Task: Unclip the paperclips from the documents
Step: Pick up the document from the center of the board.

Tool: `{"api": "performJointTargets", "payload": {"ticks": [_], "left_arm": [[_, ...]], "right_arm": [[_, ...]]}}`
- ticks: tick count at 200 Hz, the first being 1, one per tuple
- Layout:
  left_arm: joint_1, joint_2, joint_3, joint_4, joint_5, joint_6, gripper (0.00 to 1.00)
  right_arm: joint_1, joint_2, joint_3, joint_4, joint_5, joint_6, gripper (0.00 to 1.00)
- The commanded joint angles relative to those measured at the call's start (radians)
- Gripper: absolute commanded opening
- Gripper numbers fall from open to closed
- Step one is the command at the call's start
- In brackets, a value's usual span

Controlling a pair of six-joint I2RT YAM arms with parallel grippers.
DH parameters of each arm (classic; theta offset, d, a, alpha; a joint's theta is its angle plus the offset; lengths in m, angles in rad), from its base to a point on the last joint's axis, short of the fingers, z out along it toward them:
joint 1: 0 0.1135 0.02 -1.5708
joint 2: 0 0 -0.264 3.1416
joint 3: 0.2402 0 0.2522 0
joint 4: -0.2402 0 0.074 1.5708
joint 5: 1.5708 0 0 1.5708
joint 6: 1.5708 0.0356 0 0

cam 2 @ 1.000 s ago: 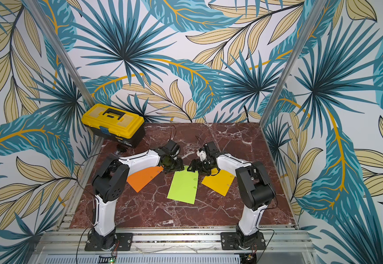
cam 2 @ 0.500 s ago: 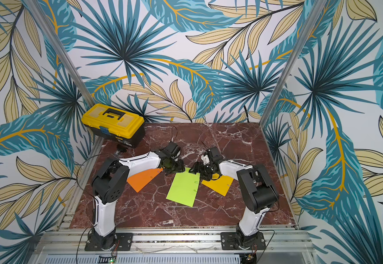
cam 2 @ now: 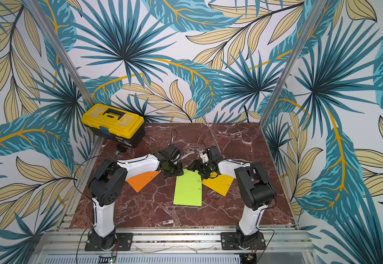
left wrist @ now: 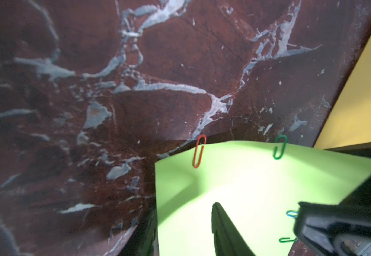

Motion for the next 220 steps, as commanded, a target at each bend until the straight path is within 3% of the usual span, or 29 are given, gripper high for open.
{"api": "performJointTargets", "payload": {"ticks": [1,88,177,220], "left_arm": [[0.002,0.029,-0.028,-0.069,0.001,-0.012,0.34],[0.007,0.029,-0.036,-0.032,0.018,-0.029,0.28],[0.009,0.035,-0.043,-0.033,0.016,-0.037,0.28],[0.009,0.033,-0.047,-0.031,0.014,-0.036,0.28]], "right_arm": [[0.002,0.024,-0.043,-0.041,0.034,-0.021,0.73],[0.003,0.029,-0.058,-0.035,0.030,-0.048,0.72],[0.003,-0.023,-0.065,-0.039,0.076,-0.065,0.38],[0.003,-0.035,-0.057,-0.050,0.078,-0.076,0.14]]}}
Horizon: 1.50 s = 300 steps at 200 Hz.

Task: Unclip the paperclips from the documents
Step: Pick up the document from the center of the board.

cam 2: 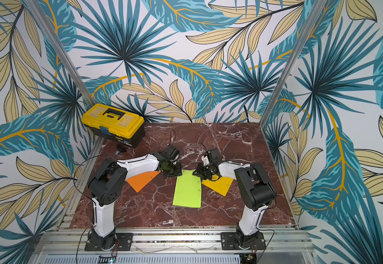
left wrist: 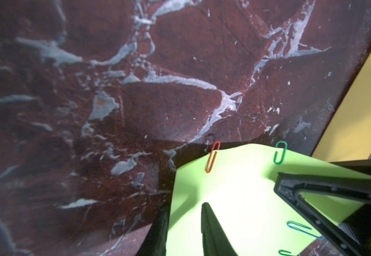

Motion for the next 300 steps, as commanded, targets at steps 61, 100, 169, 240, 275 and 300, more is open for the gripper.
{"api": "performJointTargets", "payload": {"ticks": [61,100,169,240,275,300], "left_arm": [[0.004,-0.012,-0.044,-0.024,-0.011,0.021,0.30],[0.050,-0.137,-0.113,0.052,0.036,0.062,0.48],[0.164,-0.351,-0.258,0.248,0.243,0.189,0.74],[0.202,-0.378,-0.288,0.379,0.427,0.240,0.79],[0.204,-0.374,-0.286,0.441,0.456,0.222,0.79],[0.204,-0.391,-0.294,0.520,0.488,0.193,0.79]], "right_arm": [[0.007,-0.056,0.021,-0.061,-0.005,-0.034,0.00],[0.013,-0.116,0.066,-0.112,-0.021,-0.082,0.00],[0.020,-0.225,0.138,-0.194,-0.070,-0.144,0.00],[0.022,-0.325,0.236,-0.199,-0.158,-0.102,0.00],[0.023,-0.353,0.262,-0.165,-0.189,-0.051,0.00],[0.022,-0.357,0.266,-0.140,-0.196,-0.027,0.00]]}}
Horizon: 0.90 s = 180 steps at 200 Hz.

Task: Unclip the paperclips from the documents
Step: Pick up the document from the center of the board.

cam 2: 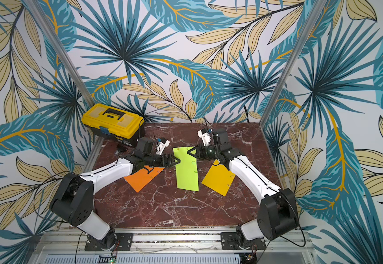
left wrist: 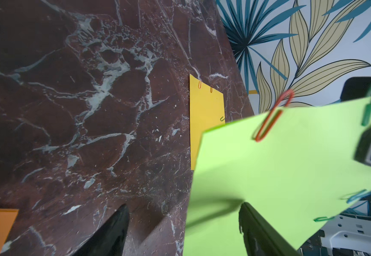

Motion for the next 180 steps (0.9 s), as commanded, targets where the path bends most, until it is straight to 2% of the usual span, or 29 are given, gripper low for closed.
{"api": "performJointTargets", "payload": {"ticks": [1,45,76,102,129,180], "left_arm": [[0.004,-0.024,-0.011,0.114,0.054,-0.018,0.79],[0.000,-0.029,-0.032,0.270,0.146,-0.122,0.77],[-0.001,-0.045,-0.061,0.321,0.142,-0.160,0.72],[0.007,-0.062,-0.102,0.343,0.126,-0.152,0.73],[0.036,-0.090,-0.169,0.423,0.173,-0.129,0.79],[0.062,-0.076,-0.151,0.431,0.244,-0.088,0.80]], "right_arm": [[0.004,-0.015,0.013,0.029,-0.030,0.039,0.00],[0.005,-0.001,-0.017,0.145,-0.026,0.078,0.00],[0.005,0.007,-0.031,0.177,-0.014,0.088,0.00],[0.004,-0.001,-0.032,0.178,-0.023,0.089,0.00],[0.002,-0.026,-0.030,0.168,-0.027,0.092,0.00],[0.001,-0.052,-0.019,0.147,-0.054,0.104,0.00]]}}
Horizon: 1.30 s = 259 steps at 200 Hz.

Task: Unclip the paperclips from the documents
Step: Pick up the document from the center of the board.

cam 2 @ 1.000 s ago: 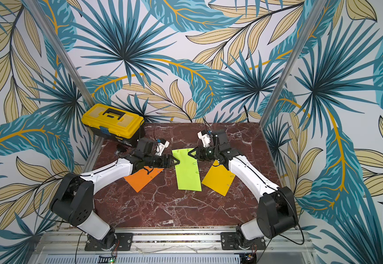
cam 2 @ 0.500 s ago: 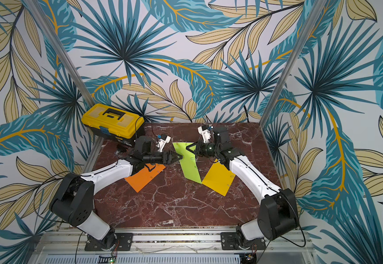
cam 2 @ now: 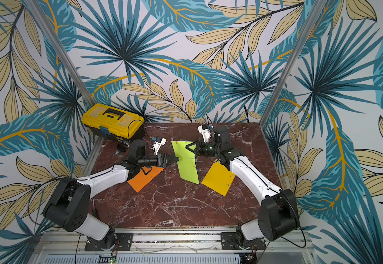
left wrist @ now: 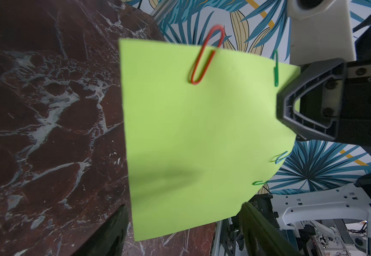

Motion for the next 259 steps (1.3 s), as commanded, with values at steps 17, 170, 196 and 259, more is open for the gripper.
{"api": "performJointTargets", "payload": {"ticks": [17,170,196,259], "left_arm": [[0.031,-0.007,0.021,0.048,0.062,0.045,0.80],[0.024,0.036,0.159,0.062,0.229,0.040,0.57],[0.024,0.017,0.146,0.062,0.195,0.039,0.50],[0.032,0.032,0.131,0.092,0.161,0.018,0.44]], "right_arm": [[0.001,-0.053,-0.007,-0.005,-0.031,0.014,0.00],[-0.004,0.010,-0.018,0.126,-0.049,0.095,0.00],[-0.006,0.008,-0.047,0.147,-0.055,0.115,0.00],[-0.009,-0.023,-0.081,0.214,-0.077,0.174,0.00]]}}
